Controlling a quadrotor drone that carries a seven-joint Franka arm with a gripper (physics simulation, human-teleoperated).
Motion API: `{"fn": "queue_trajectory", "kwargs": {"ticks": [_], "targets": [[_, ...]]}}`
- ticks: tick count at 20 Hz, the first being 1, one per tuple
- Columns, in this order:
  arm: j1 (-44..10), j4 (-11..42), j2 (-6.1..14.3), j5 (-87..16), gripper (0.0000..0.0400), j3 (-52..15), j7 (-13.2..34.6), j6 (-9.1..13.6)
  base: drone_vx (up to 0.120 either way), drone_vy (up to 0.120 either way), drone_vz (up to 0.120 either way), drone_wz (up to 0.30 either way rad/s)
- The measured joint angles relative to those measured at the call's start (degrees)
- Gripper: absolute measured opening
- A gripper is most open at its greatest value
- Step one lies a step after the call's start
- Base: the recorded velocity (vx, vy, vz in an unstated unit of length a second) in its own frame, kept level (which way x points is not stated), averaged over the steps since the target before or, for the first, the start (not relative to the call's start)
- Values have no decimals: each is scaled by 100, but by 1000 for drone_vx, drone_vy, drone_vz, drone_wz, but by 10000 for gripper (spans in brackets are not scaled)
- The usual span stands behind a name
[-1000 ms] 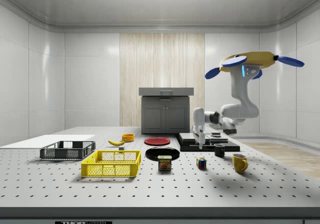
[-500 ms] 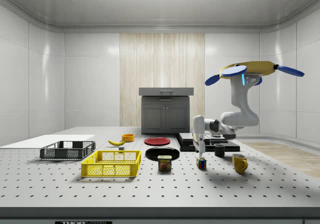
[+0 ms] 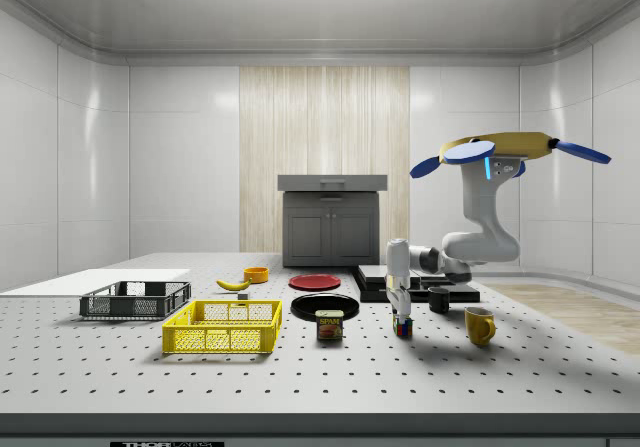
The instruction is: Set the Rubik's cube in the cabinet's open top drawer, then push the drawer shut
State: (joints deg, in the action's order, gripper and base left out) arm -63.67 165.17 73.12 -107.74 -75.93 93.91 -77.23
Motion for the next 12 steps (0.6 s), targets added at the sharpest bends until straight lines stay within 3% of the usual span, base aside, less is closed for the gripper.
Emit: {"fn": "queue_trajectory", "kwargs": {"ticks": [12], "targets": [[-30, -82, 321, -274, 400, 363, -1, -427, 0, 0, 0, 0]]}}
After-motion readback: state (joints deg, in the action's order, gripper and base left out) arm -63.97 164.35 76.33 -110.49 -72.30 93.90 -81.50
